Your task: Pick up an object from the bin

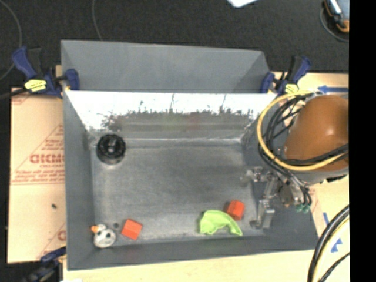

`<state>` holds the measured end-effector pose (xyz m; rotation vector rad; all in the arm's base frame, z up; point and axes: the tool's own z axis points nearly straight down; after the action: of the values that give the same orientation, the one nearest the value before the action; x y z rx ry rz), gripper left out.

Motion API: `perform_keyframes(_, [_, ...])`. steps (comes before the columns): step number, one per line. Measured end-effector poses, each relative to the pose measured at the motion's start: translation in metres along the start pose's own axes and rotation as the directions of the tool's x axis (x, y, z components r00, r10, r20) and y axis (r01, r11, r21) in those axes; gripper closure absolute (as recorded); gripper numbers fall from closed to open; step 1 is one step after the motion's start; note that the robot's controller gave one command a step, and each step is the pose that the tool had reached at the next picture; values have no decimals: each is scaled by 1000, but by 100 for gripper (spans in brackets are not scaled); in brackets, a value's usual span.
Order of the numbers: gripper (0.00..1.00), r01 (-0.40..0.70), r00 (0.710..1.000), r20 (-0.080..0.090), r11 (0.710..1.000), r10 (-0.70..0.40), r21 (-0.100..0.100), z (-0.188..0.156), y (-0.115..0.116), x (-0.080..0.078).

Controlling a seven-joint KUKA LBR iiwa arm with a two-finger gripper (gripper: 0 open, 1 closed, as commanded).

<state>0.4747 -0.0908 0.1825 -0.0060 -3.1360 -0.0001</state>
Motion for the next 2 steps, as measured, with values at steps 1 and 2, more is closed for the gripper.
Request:
perform_keyframes(1, [0,4,1000,8,1000,-4,1,-4,0,-2])
perform_keyframes(2, [0,82,997,6,997,-82,2,69,14,-4])
